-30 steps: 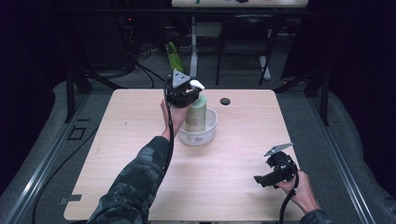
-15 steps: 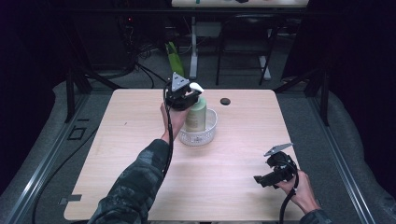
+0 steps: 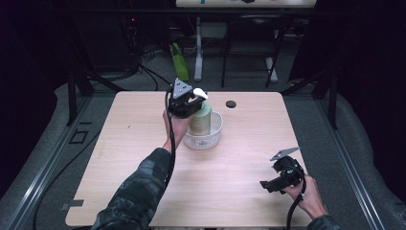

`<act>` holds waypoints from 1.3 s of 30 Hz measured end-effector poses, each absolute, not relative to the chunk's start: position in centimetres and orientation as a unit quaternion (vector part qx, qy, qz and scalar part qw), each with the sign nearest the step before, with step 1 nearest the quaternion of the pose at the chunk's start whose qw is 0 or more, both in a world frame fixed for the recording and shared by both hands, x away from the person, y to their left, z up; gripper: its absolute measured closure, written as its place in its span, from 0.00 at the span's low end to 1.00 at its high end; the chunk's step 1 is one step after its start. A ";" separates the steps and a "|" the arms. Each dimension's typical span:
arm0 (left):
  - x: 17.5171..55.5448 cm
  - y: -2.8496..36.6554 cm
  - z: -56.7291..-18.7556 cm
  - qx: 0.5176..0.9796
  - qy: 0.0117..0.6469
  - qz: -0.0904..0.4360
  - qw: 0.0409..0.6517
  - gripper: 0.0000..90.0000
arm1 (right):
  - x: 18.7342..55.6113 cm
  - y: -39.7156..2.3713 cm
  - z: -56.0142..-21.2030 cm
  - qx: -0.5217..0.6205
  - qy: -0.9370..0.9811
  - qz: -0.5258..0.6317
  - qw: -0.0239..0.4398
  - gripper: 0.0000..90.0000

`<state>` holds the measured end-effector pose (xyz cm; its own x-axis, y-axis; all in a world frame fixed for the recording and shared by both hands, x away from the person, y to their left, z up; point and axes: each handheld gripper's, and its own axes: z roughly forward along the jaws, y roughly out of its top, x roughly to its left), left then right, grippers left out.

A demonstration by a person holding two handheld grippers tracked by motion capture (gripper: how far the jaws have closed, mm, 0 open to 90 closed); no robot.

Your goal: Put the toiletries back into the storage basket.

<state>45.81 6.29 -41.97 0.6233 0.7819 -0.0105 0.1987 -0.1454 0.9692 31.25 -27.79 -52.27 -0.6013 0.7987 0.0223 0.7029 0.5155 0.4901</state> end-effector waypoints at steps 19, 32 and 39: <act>46.1 6.6 -41.7 0.715 0.352 0.246 0.553 0.68 | 31.3 -27.8 -52.3 0.434 0.865 0.231 0.101 0.04; 45.4 7.5 -40.8 0.739 0.351 0.233 0.525 0.16 | 31.2 -27.8 -52.3 0.432 0.866 0.229 0.103 0.04; 44.1 8.4 -40.1 0.746 0.347 0.229 0.521 0.06 | 31.2 -27.8 -52.3 0.433 0.866 0.229 0.104 0.04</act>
